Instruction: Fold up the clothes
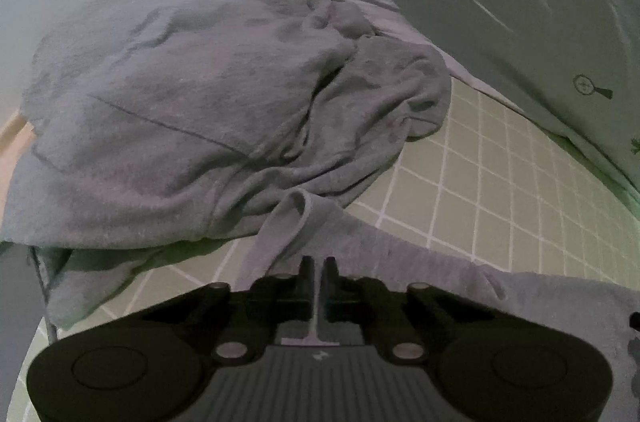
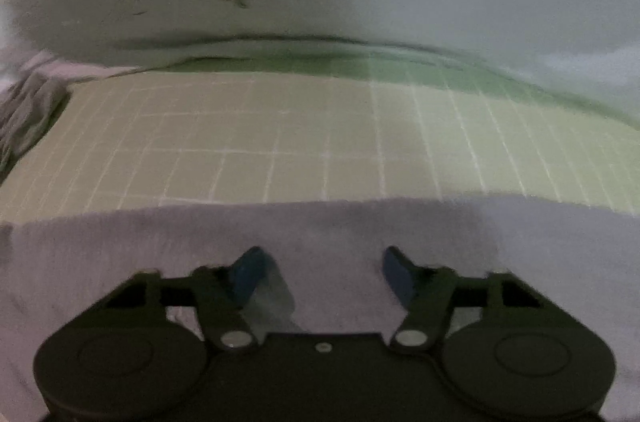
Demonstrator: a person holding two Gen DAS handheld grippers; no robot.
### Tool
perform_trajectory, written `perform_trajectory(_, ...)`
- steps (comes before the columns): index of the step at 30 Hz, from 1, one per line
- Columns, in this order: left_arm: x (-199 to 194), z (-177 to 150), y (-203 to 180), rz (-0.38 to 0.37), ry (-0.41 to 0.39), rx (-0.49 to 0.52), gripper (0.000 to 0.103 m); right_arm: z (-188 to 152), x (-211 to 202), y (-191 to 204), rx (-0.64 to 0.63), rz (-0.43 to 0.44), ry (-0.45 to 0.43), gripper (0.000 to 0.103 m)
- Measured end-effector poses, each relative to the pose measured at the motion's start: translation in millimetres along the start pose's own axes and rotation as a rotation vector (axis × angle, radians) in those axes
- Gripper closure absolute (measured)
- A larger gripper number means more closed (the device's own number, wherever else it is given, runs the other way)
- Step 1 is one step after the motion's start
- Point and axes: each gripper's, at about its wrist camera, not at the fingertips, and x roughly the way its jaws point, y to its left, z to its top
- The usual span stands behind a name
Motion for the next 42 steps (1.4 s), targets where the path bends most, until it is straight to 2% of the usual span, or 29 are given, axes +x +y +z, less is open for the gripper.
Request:
perform_trajectory(2, -0.1, 1.5, -0.2, 0.003, -0.009, 0.001, 0.103, 0.8, -1.4, 4.1, -0.018, 0.019, -0.007, 0.102)
perform_trajectory(6, -1.8, 4.5, 0.4, 0.010, -0.029, 0.000, 0.103, -1.4, -8.0, 3.9, -0.018, 0.016, -0.034, 0.103)
perform_trajectory(12, -34.4, 11.7, 20.2, -0.003, -0.097, -0.052, 0.103, 0.1, -50.4, -2.4, 0.024, -0.008, -0.153, 0.103)
perform_trajectory(16, -34.1, 14.4, 22.4, -0.009, -0.095, -0.061, 0.103, 10.0, -63.8, -8.9, 0.022, 0.001, -0.190, 0.103)
perform_trajectory(20, -32.9, 15.4, 21.8, -0.015, -0.093, -0.065, 0.103, 29.0, -62.9, -9.3, -0.004, 0.025, -0.212, 0.103)
perform_trajectory(22, -32.6, 12.2, 23.7, -0.019, -0.088, -0.076, 0.103, 43.2, -65.1, -10.4, -0.022, 0.029, -0.256, 0.103)
perform_trajectory(25, -33.0, 5.8, 25.6, -0.002, -0.073, -0.069, 0.103, 71.8, -69.3, -25.6, 0.071, -0.005, -0.352, 0.103)
perform_trajectory(26, -32.9, 1.7, 26.7, 0.001, -0.059, -0.073, 0.103, 80.3, -67.6, -32.8, 0.113, -0.040, -0.365, 0.103)
perform_trajectory(28, -34.1, -11.1, 27.3, -0.010, -0.025, -0.071, 0.098, 88.5, -59.4, -35.2, 0.110, -0.079, -0.338, 0.103)
perform_trajectory(30, -36.3, -25.7, 27.0, -0.022, 0.010, -0.061, 0.090, 85.5, -52.2, -28.3, 0.072, -0.079, -0.288, 0.099)
perform_trajectory(31, -38.2, -33.6, 26.4, -0.022, 0.021, -0.048, 0.089, 77.3, -49.0, -20.9, 0.047, -0.061, -0.260, 0.091)
perform_trajectory(32, -39.8, -41.4, 25.2, -0.022, 0.034, -0.036, 0.089, 69.1, -45.7, -13.4, 0.022, -0.043, -0.231, 0.070)
perform_trajectory(34, -42.8, -56.5, 23.0, -0.020, 0.061, -0.012, 0.086, 50.7, -38.3, -1.0, -0.018, -0.013, -0.173, 0.054)
perform_trajectory(37, -44.5, -72.0, 20.9, -0.009, 0.094, 0.015, 0.084, 24.5, -27.2, 12.0, -0.046, 0.033, -0.084, 0.051)
perform_trajectory(39, -44.6, -77.6, 19.2, 0.002, 0.103, 0.039, 0.082, 15.1, -23.8, 19.0, -0.065, 0.085, -0.049, 0.039)
perform_trajectory(40, -44.5, -79.7, 18.2, 0.008, 0.106, 0.052, 0.082, 11.3, -22.7, 23.3, -0.084, 0.110, -0.036, 0.028)
perform_trajectory(42, -44.5, -82.8, 16.2, 0.016, 0.104, 0.069, 0.081, 5.7, -19.3, 32.7, -0.119, 0.138, -0.018, 0.024)
